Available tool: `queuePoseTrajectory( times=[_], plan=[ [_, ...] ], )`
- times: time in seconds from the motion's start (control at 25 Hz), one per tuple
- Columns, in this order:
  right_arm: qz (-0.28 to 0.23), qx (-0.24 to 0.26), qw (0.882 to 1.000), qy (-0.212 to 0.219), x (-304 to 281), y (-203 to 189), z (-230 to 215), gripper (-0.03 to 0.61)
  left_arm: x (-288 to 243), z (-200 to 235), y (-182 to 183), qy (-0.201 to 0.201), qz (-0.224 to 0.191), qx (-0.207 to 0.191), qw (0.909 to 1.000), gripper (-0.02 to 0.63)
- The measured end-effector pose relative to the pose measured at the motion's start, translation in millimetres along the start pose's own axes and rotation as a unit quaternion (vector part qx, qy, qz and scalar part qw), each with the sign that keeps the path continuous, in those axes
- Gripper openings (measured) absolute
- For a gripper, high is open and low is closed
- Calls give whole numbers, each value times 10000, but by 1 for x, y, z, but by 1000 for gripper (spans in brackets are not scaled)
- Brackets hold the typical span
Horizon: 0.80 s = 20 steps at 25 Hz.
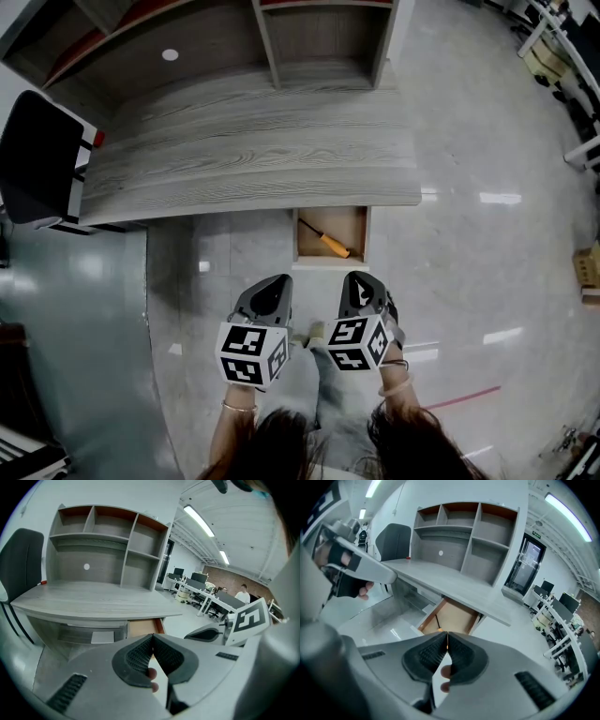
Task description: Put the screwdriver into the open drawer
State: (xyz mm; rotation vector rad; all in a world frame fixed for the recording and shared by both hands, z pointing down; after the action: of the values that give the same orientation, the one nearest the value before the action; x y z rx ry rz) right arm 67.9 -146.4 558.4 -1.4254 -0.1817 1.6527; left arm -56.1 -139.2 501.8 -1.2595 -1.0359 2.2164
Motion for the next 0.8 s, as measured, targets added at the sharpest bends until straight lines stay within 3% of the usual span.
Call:
queuePoseTrajectory(
  times=[0.8],
  plan=[
    [-351,-710,9962,-348,77,25,-14,28,43,-44,33,-182,-204,-303,9992,17]
  ],
)
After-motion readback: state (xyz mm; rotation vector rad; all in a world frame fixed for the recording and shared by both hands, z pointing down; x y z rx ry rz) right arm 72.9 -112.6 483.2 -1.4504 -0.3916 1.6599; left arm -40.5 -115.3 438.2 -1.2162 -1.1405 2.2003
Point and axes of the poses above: the fingertips, and each gripper's own axes: x backward along the fingers, z to its left, y out of its top, the point moved 1 cm from there along x, backward along the fingers, and after that the axes turned 8 degrees about -y, right-handed, at the moved point
